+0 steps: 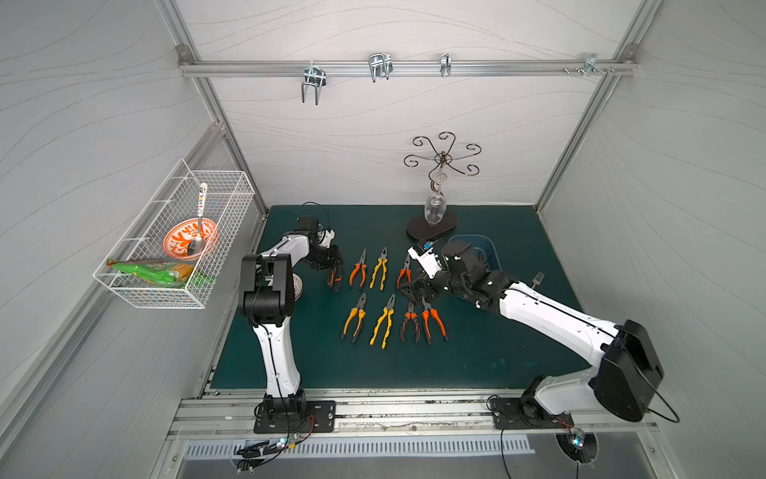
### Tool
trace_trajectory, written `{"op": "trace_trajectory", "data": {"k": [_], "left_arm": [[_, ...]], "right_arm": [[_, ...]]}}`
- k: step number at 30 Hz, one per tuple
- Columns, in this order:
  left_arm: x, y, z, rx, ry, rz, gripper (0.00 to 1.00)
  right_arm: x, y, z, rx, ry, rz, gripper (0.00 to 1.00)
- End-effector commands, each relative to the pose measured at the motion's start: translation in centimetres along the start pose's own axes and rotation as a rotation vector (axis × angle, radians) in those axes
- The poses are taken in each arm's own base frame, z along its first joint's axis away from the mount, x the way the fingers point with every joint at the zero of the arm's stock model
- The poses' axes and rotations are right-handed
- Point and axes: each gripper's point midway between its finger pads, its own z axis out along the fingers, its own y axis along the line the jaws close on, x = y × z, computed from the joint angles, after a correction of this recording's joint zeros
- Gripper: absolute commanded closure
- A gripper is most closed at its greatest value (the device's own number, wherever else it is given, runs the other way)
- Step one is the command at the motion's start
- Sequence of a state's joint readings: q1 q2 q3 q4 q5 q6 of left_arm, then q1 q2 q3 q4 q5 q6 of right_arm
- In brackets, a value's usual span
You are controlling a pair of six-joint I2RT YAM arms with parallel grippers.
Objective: Take the pliers out of the storage box
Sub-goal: Place the pliers at the center of the board.
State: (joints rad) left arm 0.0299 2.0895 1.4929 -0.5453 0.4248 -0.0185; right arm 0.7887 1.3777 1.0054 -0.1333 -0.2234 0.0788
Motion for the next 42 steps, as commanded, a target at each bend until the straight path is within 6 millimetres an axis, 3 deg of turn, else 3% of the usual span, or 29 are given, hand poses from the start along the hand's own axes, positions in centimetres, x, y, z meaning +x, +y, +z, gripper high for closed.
{"op": "trace_trajectory", "data": {"k": [1, 10, 11, 13, 17, 20, 29, 36, 42], "left_arm": [[-1.3, -0.1, 0.1, -0.004, -0.01, 0.025, 1.0], [-0.4, 1.8, 0.9, -0.092, 0.057, -0.041, 0.99], [-0.3, 1.9, 0.9, -0.1, 0.064, -0.046, 0.96], [-0.2, 2.3, 1.0, -0.121, 0.078, -0.061, 0.81], [-0.1, 2.4, 1.0, -0.123, 0.087, -0.065, 0.68], [0.0, 2.4, 0.8, -0.13, 0.087, -0.065, 0.53], [-0.5, 2.7, -0.8, -0.184, 0.036, -0.069, 0.34], [-1.5, 0.3, -4.6, -0.21, -0.147, -0.059, 0.15], [-1.8, -4.0, -8.5, -0.2, -0.283, 0.039, 0.08]], "right_arm": [[-2.6, 1.3, -1.0, -0.036, -0.111, -0.047, 0.01], [-2.3, 1.0, -0.9, -0.017, -0.081, -0.063, 0.01], [-2.2, 1.0, -0.9, -0.017, -0.077, -0.063, 0.01], [-2.1, 0.9, -0.9, -0.014, -0.074, -0.064, 0.01], [-2.0, 0.7, -0.9, -0.003, -0.071, -0.066, 0.01], [-1.9, 0.7, -1.0, 0.0, -0.068, -0.066, 0.01], [-1.9, 0.0, -1.2, 0.043, -0.062, -0.058, 0.01], [-1.9, -3.1, -1.9, 0.179, -0.048, 0.008, 0.01], [-0.4, -7.7, -3.1, 0.296, -0.015, 0.146, 0.01]]}}
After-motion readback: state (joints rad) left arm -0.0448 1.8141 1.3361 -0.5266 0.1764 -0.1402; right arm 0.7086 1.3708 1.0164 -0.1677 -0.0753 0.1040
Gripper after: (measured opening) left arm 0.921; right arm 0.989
